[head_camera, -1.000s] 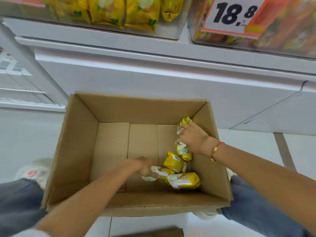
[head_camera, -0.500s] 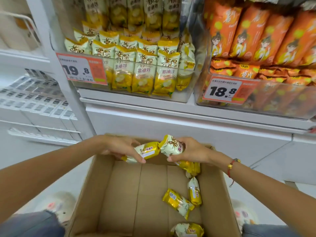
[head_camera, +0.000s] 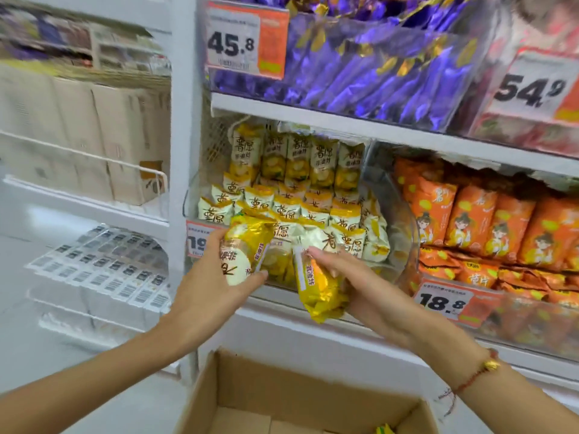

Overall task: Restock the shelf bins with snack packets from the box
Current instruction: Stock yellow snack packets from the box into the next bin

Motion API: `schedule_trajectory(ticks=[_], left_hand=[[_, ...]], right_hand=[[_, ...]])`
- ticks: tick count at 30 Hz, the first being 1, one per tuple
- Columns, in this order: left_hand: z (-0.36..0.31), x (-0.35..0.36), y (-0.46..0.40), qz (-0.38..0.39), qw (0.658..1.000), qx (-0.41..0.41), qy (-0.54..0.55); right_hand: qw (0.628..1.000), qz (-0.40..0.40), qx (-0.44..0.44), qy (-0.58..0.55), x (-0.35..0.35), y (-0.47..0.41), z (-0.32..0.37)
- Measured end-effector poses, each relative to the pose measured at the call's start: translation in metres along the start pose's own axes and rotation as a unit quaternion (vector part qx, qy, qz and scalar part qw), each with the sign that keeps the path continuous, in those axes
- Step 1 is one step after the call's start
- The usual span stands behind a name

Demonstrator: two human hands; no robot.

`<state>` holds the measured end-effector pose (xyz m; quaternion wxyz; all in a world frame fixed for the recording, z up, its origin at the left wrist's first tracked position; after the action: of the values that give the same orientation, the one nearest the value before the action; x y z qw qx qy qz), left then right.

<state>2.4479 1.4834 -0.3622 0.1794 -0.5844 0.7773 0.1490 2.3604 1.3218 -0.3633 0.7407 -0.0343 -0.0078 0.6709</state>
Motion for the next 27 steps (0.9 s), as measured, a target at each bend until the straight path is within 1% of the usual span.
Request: schedule_trajectory(ticks=[3,5,7,9,11,14,17,20,22,24,26,27], left_hand=[[0.004,-0.013,-0.003,-0.048,0.999,-0.004,0.020],[0.006,-0.018,-0.004,-0.063,0.998,0.000,0.021],[0.008,-0.023,-0.005,-0.068,0.997,0.008,0.040],[0.012,-0.028,-0.010,-0.071,0.995,0.010,0.066],[0.011,-0.032,-0.012,-0.072,0.994,0.017,0.085],[0.007,-0.040,-0.015,-0.072,0.989,0.019,0.129],[0.004,-0.048,-0.018,-0.075,0.983,0.014,0.169],[-0.004,-0.054,-0.023,-0.076,0.978,0.022,0.193],[-0.014,-0.062,-0.033,-0.089,0.975,0.027,0.204],[-0.031,-0.073,-0.045,-0.116,0.970,0.037,0.211],[-0.050,-0.080,-0.055,-0.138,0.966,0.055,0.211],[-0.056,-0.081,-0.058,-0.149,0.964,0.062,0.210]], right_hand=[[0.994,-0.012,-0.033,-0.099,0.006,-0.030,0.037],[0.991,-0.014,-0.050,-0.127,0.009,-0.051,0.052],[0.992,-0.014,-0.064,-0.110,0.016,-0.071,0.066],[0.996,-0.027,-0.070,-0.043,0.013,-0.099,0.070],[0.993,-0.092,-0.070,0.022,-0.003,-0.127,0.070],[0.973,-0.211,-0.075,0.054,-0.030,-0.167,0.063],[0.956,-0.268,-0.097,0.072,-0.041,-0.196,0.061],[0.934,-0.315,-0.116,0.119,-0.050,-0.211,0.066],[0.922,-0.316,-0.115,0.193,-0.052,-0.218,0.068],[0.925,-0.274,-0.093,0.245,-0.048,-0.225,0.062],[0.939,-0.225,-0.083,0.247,-0.045,-0.230,0.053],[0.939,-0.222,-0.082,0.248,-0.047,-0.230,0.052]])
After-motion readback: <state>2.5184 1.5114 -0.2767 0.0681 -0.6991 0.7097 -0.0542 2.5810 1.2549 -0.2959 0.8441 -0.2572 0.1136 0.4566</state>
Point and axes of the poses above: each hand's wrist, its own y-axis away from the middle knuckle, its own x-axis out of the palm, z = x × y, the point moved 10 cm from there along -y, towards the middle knuckle, and after that the axes turned 14 degrees about -x, right-handed, at the moved point
